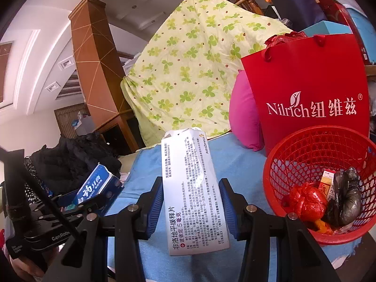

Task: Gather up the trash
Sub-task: 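Lift both held boxes and carry them toward the red mesh basket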

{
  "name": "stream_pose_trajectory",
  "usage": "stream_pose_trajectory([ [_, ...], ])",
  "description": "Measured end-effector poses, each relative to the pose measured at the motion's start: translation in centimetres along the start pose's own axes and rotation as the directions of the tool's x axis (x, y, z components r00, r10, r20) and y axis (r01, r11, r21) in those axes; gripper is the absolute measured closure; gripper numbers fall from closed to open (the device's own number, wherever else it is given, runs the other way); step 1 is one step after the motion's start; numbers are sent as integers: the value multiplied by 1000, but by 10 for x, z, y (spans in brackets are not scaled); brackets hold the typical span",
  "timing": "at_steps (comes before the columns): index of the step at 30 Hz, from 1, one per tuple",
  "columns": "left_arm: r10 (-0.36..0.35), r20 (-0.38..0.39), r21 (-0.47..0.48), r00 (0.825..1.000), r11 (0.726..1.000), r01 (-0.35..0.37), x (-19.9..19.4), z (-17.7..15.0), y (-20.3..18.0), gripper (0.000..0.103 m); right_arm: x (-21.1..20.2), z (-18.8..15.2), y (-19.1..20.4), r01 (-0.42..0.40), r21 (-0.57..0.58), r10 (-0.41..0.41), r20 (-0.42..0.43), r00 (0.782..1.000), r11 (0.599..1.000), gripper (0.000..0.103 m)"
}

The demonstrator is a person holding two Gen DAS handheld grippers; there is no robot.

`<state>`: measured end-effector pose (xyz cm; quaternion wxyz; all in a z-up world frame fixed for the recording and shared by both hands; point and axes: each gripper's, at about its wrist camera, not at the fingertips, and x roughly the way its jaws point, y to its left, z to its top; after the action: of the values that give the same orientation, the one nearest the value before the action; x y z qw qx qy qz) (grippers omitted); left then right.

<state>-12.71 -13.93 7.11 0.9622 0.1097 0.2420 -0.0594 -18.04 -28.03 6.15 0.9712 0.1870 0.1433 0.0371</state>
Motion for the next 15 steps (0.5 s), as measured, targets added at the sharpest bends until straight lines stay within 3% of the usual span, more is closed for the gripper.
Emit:
stream_pose_trajectory([
  [15, -6, -2, 47, 1000, 999, 6, 2, 7, -25, 36, -10, 3, -17, -11, 52, 10, 21, 1000, 999, 53],
])
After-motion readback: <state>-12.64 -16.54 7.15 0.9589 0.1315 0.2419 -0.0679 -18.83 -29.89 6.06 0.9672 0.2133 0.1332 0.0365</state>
